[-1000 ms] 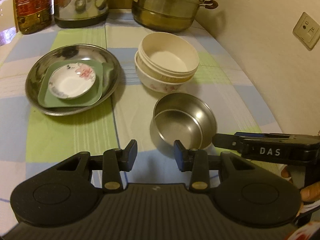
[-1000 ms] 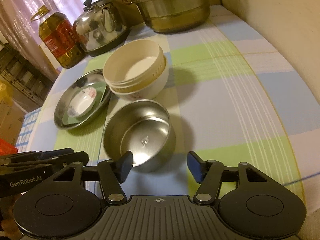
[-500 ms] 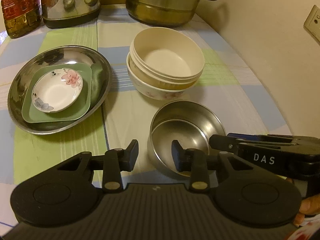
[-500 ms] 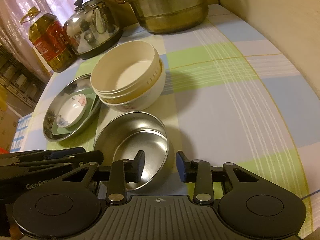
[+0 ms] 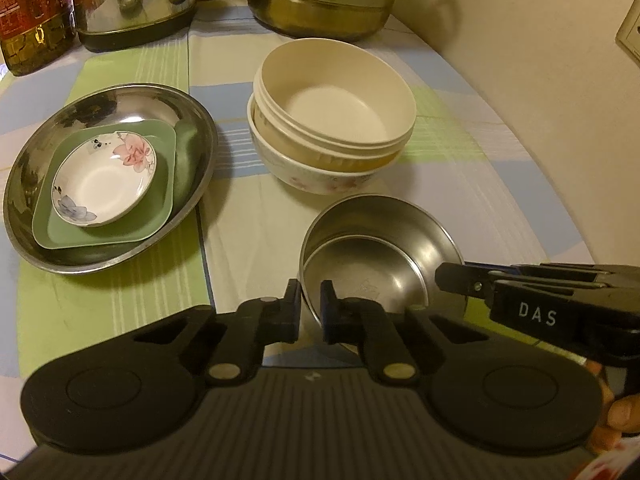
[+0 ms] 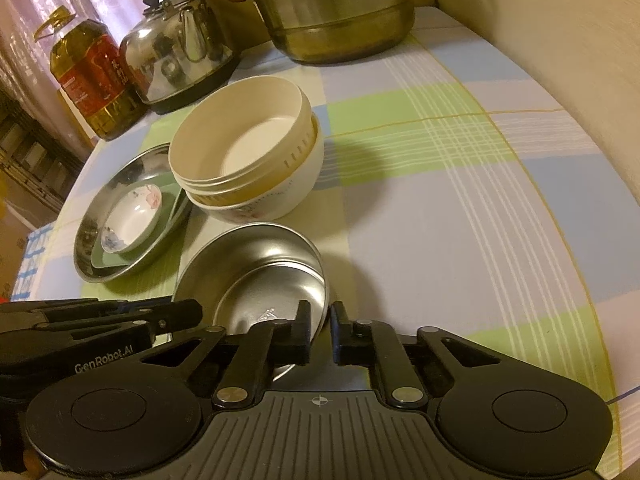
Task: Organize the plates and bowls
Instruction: 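Lift the steel bowl with both grippers over the stacked bowls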
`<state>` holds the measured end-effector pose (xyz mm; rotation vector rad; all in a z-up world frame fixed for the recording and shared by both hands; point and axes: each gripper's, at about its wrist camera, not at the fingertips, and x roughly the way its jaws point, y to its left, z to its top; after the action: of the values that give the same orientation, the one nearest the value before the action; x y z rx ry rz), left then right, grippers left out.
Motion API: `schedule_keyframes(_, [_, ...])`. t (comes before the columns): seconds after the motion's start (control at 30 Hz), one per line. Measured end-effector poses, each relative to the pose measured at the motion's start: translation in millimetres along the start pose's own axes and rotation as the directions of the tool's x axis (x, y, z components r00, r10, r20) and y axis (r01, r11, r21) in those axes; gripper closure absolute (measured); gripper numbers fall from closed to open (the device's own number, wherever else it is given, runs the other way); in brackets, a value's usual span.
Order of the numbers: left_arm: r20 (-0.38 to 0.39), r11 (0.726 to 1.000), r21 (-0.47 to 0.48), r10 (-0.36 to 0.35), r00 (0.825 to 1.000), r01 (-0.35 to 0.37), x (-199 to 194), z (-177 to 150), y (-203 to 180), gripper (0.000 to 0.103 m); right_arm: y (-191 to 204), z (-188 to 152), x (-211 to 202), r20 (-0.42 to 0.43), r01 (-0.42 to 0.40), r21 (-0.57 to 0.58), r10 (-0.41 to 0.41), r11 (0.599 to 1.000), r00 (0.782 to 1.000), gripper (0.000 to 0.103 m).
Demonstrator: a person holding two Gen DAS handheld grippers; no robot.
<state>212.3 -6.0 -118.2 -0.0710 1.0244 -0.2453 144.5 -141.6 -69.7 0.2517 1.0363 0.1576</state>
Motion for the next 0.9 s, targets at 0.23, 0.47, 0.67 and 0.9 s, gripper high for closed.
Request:
schedule_keyframes(0.23, [-0.004,1.0,-0.002,-0.001,1.0,0.001,-3,-2,-1,0.096,0,-2,-2,-0.003,0.003,-0.01,-0.003,1.0,1.0,0.094])
schedule_keyframes(0.47, [0.008,1.0,-0.019,-0.02,1.0,0.02,-20,-6,0,0.095,5,-4,-17,-0.009,-0.011,-0.009,0.011,1.0,1.0,0.095])
schedule_keyframes(0.67, [0.034,0.999,-0.017,-0.027,0.999,0.028,-46,-10,-1,0.095,11,-6,-36,-0.018,-0.038,-0.013,0.037,0.999,0.999,0.095])
schedule_keyframes(0.9, [0.084,0.999,-0.019,-0.036,0.996,0.037,-75,-5,-1,0.095,23,3,-60,0.0,-0.064,-0.027,0.064,0.998,0.998,0.095])
